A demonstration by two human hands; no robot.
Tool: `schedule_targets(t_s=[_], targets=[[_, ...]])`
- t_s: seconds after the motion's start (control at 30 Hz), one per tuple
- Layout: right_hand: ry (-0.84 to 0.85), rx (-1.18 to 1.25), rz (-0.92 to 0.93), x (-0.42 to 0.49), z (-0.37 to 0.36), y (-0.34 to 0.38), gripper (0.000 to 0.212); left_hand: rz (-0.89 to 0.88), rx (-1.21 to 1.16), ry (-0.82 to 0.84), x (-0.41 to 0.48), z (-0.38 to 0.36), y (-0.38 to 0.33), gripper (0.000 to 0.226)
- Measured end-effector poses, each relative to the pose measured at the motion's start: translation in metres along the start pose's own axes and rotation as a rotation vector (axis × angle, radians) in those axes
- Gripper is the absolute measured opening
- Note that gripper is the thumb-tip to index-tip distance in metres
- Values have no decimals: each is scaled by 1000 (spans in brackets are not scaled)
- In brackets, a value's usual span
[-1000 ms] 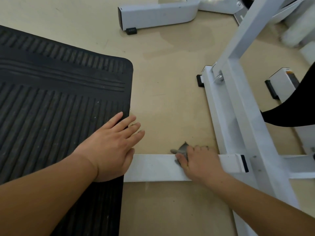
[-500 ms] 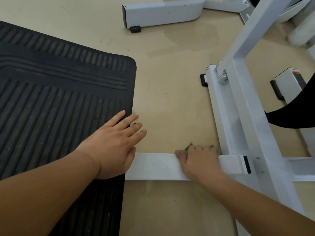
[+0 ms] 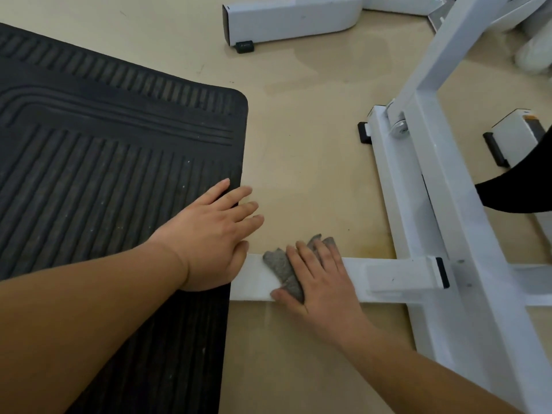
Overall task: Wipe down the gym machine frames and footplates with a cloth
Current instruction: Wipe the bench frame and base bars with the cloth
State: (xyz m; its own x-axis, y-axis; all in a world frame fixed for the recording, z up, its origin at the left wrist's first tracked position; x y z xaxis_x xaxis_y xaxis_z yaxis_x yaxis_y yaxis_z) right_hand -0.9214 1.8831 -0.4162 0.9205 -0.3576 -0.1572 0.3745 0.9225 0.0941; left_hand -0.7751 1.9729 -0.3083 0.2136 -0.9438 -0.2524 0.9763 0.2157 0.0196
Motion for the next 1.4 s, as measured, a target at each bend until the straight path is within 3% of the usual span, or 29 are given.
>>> schedule_targets(t_s=[0.17, 0.23, 0.3, 0.37, 0.5, 0.57, 0.63, 0.8, 0.87, 1.0, 1.17, 1.3, 1.4], targets=[[-277, 57, -75, -37, -1, -12, 53, 3, 39, 25, 1, -1, -4, 61], [-301, 88, -91, -58, -3, -11, 58, -4, 60, 39, -1, -2, -3, 64], [-286, 69, -145, -91, -8, -9, 48, -12, 64, 34, -2, -2, -1, 67], [-263, 171, -341, -133, -9, -13, 48, -18, 69, 17, -2, -2, -2, 70], [-185, 619, -849, -213, -31, -28, 74, -19, 91, 18, -3, -5, -7, 63], [-250, 721, -988, -222, -35, -33, 83, -13, 65, 14, -3, -5, -8, 63], [-320, 757, -1080, -212, -32, -38, 75, -8, 31, 2, -4, -4, -5, 63], [-415, 820, -1150, -148, -30, -52, 87, -28, 10, -29, -2, -4, -5, 69], [-385, 824, -1233, -131, -39, -63, 81, -18, 18, -12, -2, -4, -4, 73], [-346, 898, -1288, -104, -42, -67, 92, -13, -2, -17, 0, -2, -3, 75], [-554, 1110, -1410, -75, -34, -35, 93, -11, -22, -6, -1, -1, -3, 74], [-460, 1207, -1293, -45, -47, 24, 90, -16, -27, -20, -1, 3, -5, 68], [-501, 1287, -1189, -43, -53, 45, 83, -13, -33, -38, -2, 3, -5, 65]])
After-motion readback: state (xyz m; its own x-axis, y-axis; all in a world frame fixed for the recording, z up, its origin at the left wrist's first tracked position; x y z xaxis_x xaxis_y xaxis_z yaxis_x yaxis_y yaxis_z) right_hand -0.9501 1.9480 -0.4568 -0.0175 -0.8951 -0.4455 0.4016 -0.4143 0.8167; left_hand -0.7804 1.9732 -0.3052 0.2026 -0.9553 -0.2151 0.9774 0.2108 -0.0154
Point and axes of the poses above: each hand's wrist, its own x-axis towards the middle knuckle, its own z-axis out of the back of the hand, y = z × x, the point moved 9 cm from there along x, towards the middle knuckle, and after that the axes turned 3 degrees about -x, right-handed, at the moved point
